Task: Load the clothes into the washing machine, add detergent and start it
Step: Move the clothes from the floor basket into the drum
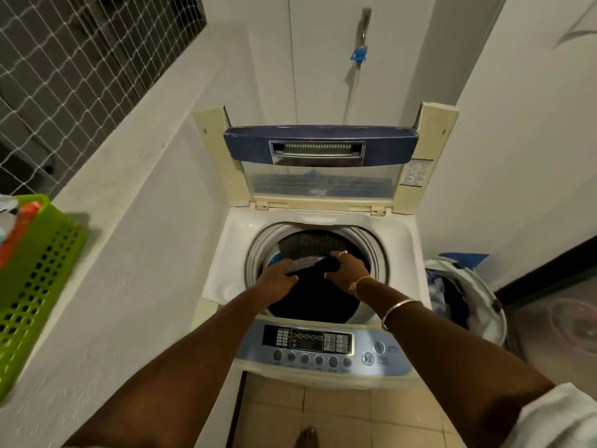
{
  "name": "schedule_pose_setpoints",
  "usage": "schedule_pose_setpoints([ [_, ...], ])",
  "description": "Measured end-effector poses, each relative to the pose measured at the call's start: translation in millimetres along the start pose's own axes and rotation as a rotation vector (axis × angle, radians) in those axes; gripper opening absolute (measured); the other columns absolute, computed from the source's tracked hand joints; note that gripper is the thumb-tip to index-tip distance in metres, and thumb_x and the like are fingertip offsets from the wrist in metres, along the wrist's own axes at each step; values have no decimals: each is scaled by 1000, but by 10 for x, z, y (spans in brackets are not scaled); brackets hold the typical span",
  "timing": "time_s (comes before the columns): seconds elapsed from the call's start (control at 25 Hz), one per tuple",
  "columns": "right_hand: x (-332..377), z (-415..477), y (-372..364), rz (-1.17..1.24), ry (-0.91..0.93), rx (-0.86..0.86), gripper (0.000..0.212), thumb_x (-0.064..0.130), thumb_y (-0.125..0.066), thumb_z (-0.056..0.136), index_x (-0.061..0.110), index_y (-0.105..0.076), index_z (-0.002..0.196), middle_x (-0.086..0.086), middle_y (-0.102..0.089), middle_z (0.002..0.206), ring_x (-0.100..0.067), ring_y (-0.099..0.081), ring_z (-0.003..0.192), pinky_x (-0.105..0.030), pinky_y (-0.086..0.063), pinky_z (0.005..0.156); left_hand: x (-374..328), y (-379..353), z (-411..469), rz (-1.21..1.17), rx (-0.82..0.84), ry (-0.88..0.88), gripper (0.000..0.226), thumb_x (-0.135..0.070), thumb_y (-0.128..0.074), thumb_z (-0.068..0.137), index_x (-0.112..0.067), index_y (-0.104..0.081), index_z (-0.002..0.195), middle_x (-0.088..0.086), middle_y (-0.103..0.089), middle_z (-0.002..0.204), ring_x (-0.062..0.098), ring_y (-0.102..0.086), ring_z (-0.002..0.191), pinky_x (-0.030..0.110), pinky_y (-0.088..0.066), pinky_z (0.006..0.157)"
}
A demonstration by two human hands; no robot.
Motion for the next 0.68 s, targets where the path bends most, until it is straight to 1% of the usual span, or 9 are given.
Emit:
schedule_pose_setpoints([
  [0.04, 13, 7, 60, 9, 2, -21, 65, 21, -74, 85, 14, -45, 144, -12, -55, 138, -27, -52, 127, -29, -40, 104, -60, 8, 43, -5, -4, -17, 33, -19, -57, 95, -14, -56, 128, 16, -65, 115, 22, -63, 85, 29, -51, 67],
  [0.12, 23, -24, 266, 24, -3, -86, 61, 22, -73, 85, 13, -49, 141, -10, -57, 136, -26, -53, 126, -29, -40, 106, -260, 29, 115, -9, -24, -50, 39, -23, -59, 95, -13, -55, 133, 13, -64, 123, 26, -64, 104, 36, -52, 88],
  [0.16, 18, -55, 385, 26, 1, -118, 59, 23, -74, 85, 13, -52, 138, -9, -58, 134, -25, -54, 124, -30, -40, 105, -386, 36, 146, -10, -41, -61, 42, -26, -60, 94, -14, -55, 134, 10, -63, 127, 25, -62, 111, 35, -50, 94],
  [0.2, -3, -92, 518, 28, 11, -155, 55, 24, -73, 84, 13, -54, 135, -9, -61, 130, -25, -56, 121, -29, -41, 103, -543, 25, 175, -18, -62, -79, 42, -27, -61, 94, -16, -56, 134, 8, -63, 127, 23, -61, 113, 33, -49, 96],
  [0.28, -117, -161, 804, 68, 18, -226, 45, 24, -71, 86, 13, -59, 127, -7, -65, 120, -25, -61, 113, -27, -44, 95, -950, -52, 221, -42, -102, -154, 35, -26, -61, 94, -16, -60, 127, 4, -66, 122, 19, -63, 110, 28, -47, 94],
  [0.4, -525, -280, 1278, 203, -28, -365, 30, 24, -64, 89, 16, -64, 118, -4, -69, 109, -22, -65, 101, -21, -42, 83, -1724, -399, 237, -37, -132, -343, 24, -21, -59, 94, -15, -66, 116, 2, -69, 112, 17, -64, 101, 25, -47, 90],
  [0.52, -1144, -342, 1692, 265, -105, -492, 29, 25, -63, 89, 16, -64, 116, -3, -71, 105, -21, -66, 96, -24, -46, 83, -2416, -1018, 277, -15, -86, -447, 23, -20, -59, 95, -15, -65, 116, 0, -69, 110, 14, -64, 99, 27, -52, 88],
  [0.6, -1571, -345, 1900, 283, -144, -500, 30, 24, -62, 90, 14, -63, 118, -5, -71, 105, -21, -66, 96, -27, -50, 84, -2756, -1469, 349, -6, -46, -467, 24, -19, -60, 96, -15, -64, 118, 1, -69, 112, 15, -65, 99, 30, -55, 89],
  [0.68, -2047, -271, 2060, 289, -180, -453, 30, 21, -60, 90, 13, -62, 119, -8, -71, 102, -22, -66, 93, -23, -48, 72, -3008, -1920, 482, 12, 2, -450, 22, -19, -59, 96, -15, -64, 117, 1, -70, 110, 16, -65, 97, 31, -56, 87],
])
Point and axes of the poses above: each hand's wrist, its own z-axis towards the middle knuckle, its own y-axis out of the back of the hand, x = y × z, the point moved 9 cm from there along z, towards the middle knuckle
